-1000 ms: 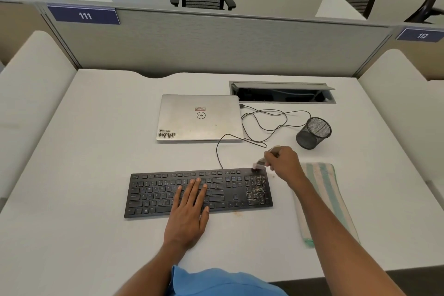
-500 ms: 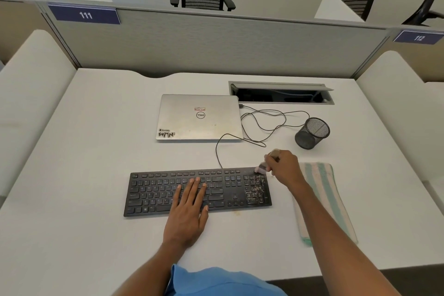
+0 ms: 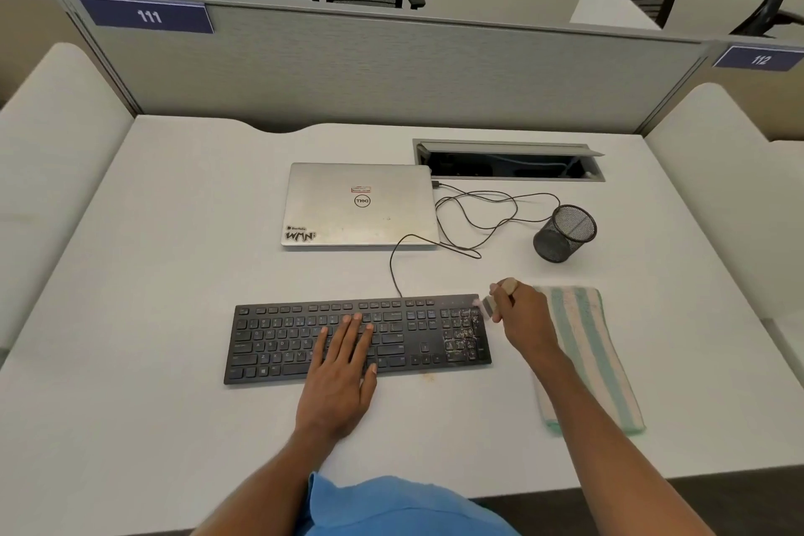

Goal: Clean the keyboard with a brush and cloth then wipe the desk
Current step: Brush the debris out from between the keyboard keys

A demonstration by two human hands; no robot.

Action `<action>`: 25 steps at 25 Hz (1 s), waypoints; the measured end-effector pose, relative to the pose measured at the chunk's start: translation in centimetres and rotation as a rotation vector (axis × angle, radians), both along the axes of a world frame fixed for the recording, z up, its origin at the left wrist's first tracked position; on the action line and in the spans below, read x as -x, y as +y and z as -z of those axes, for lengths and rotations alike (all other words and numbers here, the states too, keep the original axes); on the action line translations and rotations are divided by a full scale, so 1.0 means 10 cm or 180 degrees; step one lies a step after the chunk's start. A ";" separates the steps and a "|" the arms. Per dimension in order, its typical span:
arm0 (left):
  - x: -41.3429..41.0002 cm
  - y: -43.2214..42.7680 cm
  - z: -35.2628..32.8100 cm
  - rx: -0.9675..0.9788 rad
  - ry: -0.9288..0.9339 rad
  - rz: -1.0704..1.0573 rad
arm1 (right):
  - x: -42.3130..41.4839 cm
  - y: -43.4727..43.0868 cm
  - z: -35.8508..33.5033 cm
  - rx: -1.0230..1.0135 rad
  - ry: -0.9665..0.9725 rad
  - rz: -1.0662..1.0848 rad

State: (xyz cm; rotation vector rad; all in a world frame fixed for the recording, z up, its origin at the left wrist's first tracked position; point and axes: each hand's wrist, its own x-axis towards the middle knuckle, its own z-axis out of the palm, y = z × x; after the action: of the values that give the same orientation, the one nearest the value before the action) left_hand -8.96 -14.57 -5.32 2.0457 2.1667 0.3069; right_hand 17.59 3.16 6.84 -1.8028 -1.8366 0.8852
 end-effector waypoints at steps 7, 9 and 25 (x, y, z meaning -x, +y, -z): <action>-0.01 0.00 0.00 0.0008 -0.0007 0.0005 | 0.00 0.07 -0.05 -0.0103 0.0020 0.0112; 0.00 0.00 -0.01 0.0040 0.0028 0.0000 | 0.07 0.02 -0.04 -0.0121 0.0085 0.0166; -0.01 0.00 -0.01 0.0000 0.0014 0.0003 | 0.14 -0.05 0.00 0.0072 -0.0199 0.0151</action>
State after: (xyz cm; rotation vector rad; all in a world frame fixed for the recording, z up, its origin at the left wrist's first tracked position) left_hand -8.90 -14.57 -5.21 2.0492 2.1681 0.3025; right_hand 16.15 2.67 6.88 -1.8999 -1.8206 0.8446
